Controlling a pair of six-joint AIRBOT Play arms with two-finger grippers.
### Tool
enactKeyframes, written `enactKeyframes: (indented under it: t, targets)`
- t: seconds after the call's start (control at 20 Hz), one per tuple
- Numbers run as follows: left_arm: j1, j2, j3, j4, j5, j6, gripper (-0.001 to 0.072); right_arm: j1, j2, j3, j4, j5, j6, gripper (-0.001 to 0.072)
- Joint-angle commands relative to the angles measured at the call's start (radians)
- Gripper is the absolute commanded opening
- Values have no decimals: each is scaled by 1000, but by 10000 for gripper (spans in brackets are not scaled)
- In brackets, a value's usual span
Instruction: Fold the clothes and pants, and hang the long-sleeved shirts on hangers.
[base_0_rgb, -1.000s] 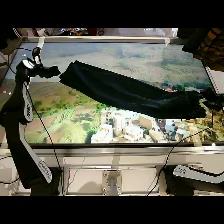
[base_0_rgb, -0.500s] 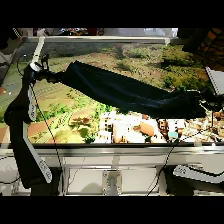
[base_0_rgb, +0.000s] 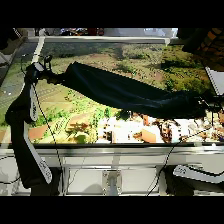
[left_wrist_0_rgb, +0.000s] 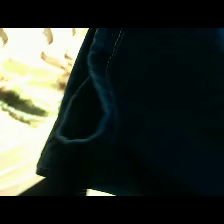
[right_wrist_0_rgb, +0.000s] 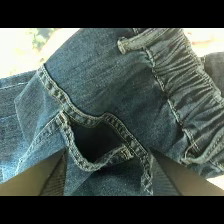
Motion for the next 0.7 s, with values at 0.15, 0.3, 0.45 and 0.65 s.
enactKeyframes:
  t: [0.15,0.3,0.45,0.65]
  targets:
    - [46,87,-1,109,-7,-33,442,0,1,1,0,14,0,547]
    - [57,96,-2,109,-40,-37,442,0,1,1,0,16,0,547]
    - [64,98,-42,113,-72,-37,442,0,1,1,0,21,0,547]
    - [77,96,-95,126,-73,-52,581,1,1,1,0,44,0,547]
